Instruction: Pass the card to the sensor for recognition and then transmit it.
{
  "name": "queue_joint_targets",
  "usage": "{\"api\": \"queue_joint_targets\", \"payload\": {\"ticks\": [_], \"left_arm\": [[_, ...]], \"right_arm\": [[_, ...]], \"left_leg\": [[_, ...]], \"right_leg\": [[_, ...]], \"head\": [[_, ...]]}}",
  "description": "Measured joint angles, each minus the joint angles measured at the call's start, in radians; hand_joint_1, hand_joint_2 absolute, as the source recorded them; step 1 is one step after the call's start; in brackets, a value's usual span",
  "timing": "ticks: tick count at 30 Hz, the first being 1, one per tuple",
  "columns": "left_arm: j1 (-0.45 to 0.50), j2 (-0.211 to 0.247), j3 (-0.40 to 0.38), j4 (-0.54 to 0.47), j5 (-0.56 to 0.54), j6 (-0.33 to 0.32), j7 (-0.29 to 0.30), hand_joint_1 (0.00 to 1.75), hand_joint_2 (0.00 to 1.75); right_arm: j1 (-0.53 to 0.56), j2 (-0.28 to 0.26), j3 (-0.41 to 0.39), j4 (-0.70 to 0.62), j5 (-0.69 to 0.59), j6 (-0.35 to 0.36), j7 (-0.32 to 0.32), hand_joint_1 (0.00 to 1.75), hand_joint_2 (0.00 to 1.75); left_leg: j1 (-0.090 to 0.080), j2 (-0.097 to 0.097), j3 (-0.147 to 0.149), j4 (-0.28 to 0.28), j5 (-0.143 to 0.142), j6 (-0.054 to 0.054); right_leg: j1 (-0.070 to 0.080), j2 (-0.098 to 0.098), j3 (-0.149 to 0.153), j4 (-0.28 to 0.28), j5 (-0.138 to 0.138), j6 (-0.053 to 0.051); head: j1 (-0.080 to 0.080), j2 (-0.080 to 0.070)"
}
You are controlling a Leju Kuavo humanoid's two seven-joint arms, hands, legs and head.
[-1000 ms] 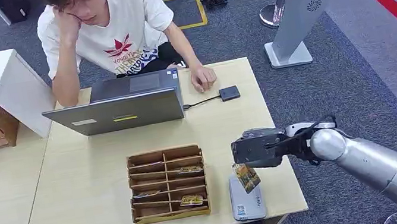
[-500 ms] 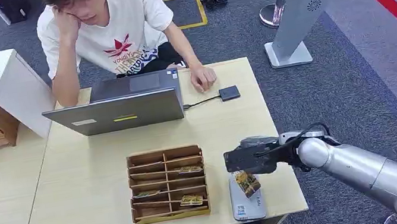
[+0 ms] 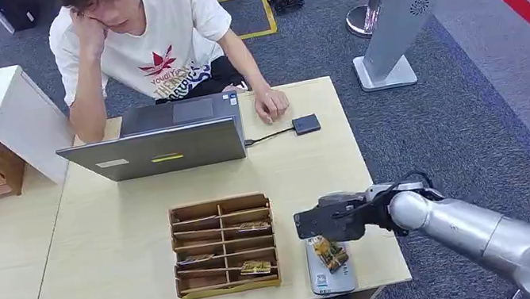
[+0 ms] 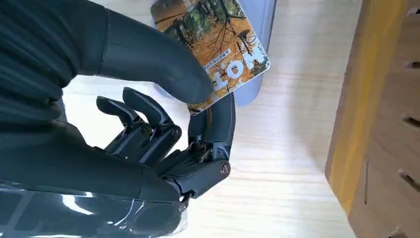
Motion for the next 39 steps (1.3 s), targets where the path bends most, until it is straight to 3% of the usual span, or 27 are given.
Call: {"api": "queue_joint_targets", "payload": {"ticks": [39], "left_arm": [[0.001, 0.000, 0.010, 0.000, -0.008, -0.005, 0.003, 0.00, 0.00]], "right_arm": [[0.011, 0.081, 0.030, 0.132, -0.010, -0.008, -0.019, 1.75, 1.75]], "left_leg": [[0.000, 0.000, 0.003, 0.000, 0.000, 0.000]], "right_leg": [[0.000, 0.000, 0.003, 0.000, 0.000, 0.000]], "head": [[0.000, 0.000]]}}
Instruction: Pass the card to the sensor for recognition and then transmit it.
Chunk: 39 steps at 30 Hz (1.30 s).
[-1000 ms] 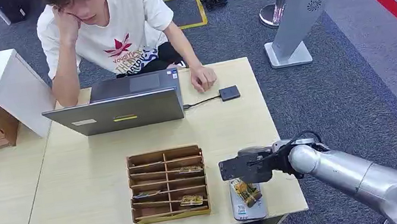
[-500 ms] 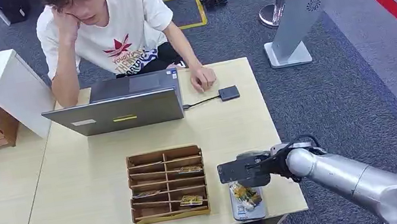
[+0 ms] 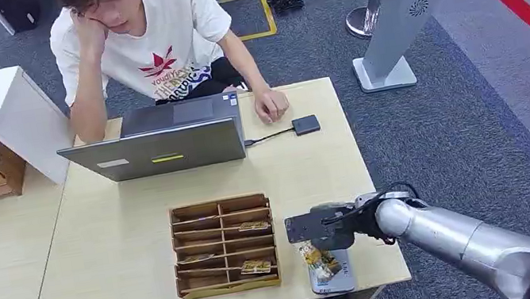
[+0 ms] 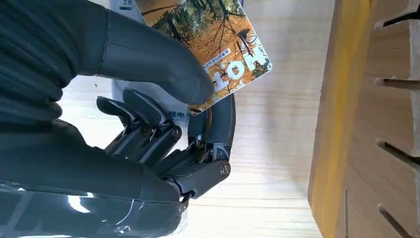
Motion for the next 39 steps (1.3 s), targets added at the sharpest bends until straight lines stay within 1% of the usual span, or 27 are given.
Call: {"api": "queue_joint_targets", "payload": {"ticks": [12, 24, 39], "left_arm": [[0.002, 0.000, 0.001, 0.005, 0.002, -0.004, -0.003, 0.00, 0.00], [0.005, 0.001, 0.006, 0.006, 0.001, -0.008, -0.005, 0.00, 0.00], [0.010, 0.002, 0.006, 0.006, 0.000, -0.014, -0.005, 0.00, 0.00]], "right_arm": [[-0.005, 0.016, 0.000, 0.039, 0.014, -0.013, -0.020, 1.75, 1.75], [-0.027, 0.016, 0.000, 0.071, 0.052, -0.013, -0.019, 1.75, 1.75], [-0.036, 0.016, 0.002, 0.087, 0.059, -0.006, -0.019, 1.75, 1.75]], "left_leg": [[0.000, 0.000, 0.003, 0.000, 0.000, 0.000], [0.000, 0.000, 0.003, 0.001, 0.000, 0.000], [0.000, 0.000, 0.003, 0.001, 0.000, 0.000]], "right_leg": [[0.000, 0.000, 0.002, 0.000, 0.000, 0.000], [0.000, 0.000, 0.003, 0.000, 0.000, 0.000], [0.000, 0.000, 0.003, 0.000, 0.000, 0.000]], "head": [[0.000, 0.000], [0.000, 0.000], [0.000, 0.000]]}}
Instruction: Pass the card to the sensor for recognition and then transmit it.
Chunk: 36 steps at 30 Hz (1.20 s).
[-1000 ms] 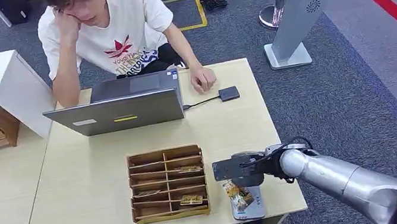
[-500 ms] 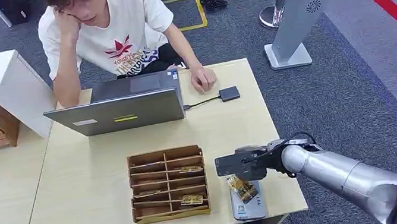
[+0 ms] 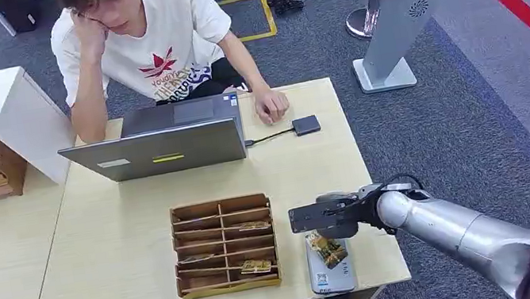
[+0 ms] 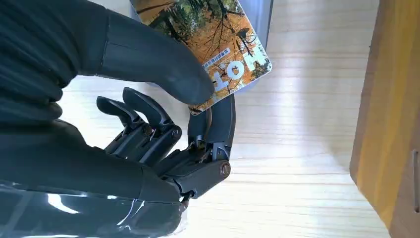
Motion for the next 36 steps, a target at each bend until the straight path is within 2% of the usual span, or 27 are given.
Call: {"api": "queue_joint_targets", "payload": {"ticks": [36], "left_arm": [[0.000, 0.001, 0.000, 0.000, -0.019, -0.005, 0.000, 0.00, 0.00]], "right_arm": [[-0.004, 0.000, 0.001, 0.014, 0.004, 0.003, -0.013, 1.75, 1.75]], "left_leg": [[0.000, 0.000, 0.000, 0.000, 0.000, 0.000]], "right_leg": [[0.000, 0.000, 0.000, 0.000, 0.000, 0.000]], "head": [[0.000, 0.000]]}}
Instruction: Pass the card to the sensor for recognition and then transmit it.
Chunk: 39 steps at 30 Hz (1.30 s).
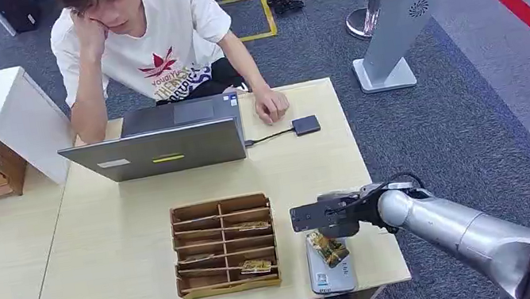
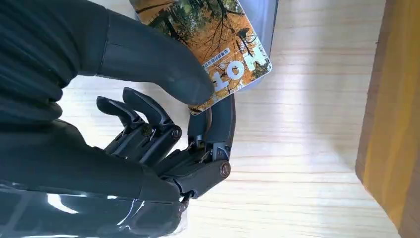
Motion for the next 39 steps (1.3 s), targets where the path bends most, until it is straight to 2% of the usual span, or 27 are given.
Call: {"api": "queue_joint_targets", "payload": {"ticks": [39], "left_arm": [[-0.001, 0.007, 0.000, 0.000, -0.047, -0.018, 0.009, 0.00, 0.00]], "right_arm": [[-0.006, 0.008, 0.000, 0.020, 0.000, 0.011, -0.015, 1.75, 1.75]], "left_leg": [[0.000, 0.000, 0.000, 0.000, 0.000, 0.000]], "right_leg": [[0.000, 0.000, 0.000, 0.000, 0.000, 0.000]], "head": [[0.000, 0.000]]}}
